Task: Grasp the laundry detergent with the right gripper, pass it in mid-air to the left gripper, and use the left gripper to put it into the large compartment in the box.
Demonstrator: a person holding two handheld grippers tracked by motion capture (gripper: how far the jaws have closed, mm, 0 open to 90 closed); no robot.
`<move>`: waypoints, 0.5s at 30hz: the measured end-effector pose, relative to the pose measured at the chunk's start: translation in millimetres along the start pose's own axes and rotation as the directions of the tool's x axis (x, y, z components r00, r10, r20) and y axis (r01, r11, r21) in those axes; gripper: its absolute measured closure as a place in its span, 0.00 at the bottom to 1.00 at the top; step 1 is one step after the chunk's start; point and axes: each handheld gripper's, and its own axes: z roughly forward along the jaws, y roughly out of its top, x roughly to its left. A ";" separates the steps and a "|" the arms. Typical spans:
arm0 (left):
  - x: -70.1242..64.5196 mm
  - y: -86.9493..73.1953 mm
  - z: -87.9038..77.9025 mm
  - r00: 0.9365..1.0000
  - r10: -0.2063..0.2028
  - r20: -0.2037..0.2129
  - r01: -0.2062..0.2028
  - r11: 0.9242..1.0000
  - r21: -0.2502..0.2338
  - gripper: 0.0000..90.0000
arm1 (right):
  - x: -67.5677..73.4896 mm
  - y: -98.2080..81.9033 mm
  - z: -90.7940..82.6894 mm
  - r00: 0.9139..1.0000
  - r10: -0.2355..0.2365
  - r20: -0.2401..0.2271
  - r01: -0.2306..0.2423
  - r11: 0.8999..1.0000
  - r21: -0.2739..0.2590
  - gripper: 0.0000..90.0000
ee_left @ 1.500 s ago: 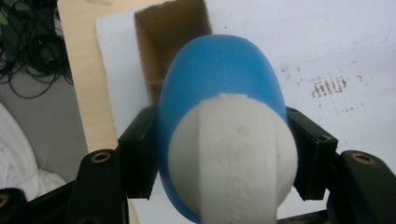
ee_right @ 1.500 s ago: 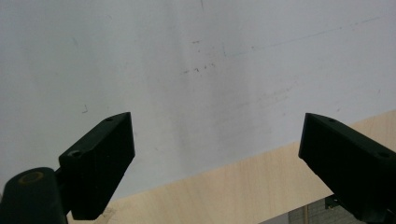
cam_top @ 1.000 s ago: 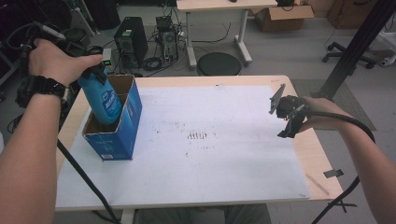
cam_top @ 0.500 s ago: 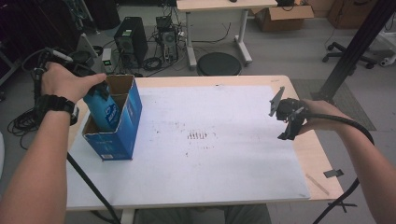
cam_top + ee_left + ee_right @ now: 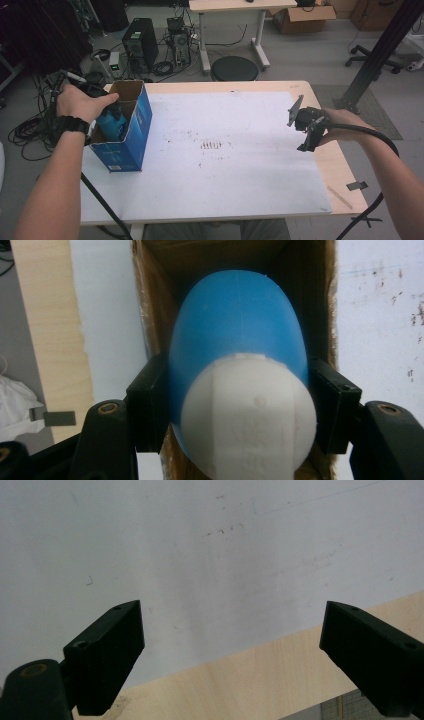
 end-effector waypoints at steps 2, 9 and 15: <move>-0.1 -1.0 5.1 1.000 -0.003 0.004 0.002 1.000 0.006 0.42 | 0.7 0.0 1.2 1.000 0.000 -0.001 0.000 1.000 -0.001 0.12; -0.6 -3.1 16.5 1.000 -0.006 -0.003 0.006 1.000 0.012 0.42 | 0.8 0.8 2.5 1.000 0.002 -0.002 -0.002 1.000 -0.002 0.12; -0.2 -4.8 22.1 1.000 -0.004 -0.013 0.005 1.000 0.016 0.42 | 1.3 1.2 4.9 1.000 -0.004 -0.005 0.004 1.000 0.000 0.12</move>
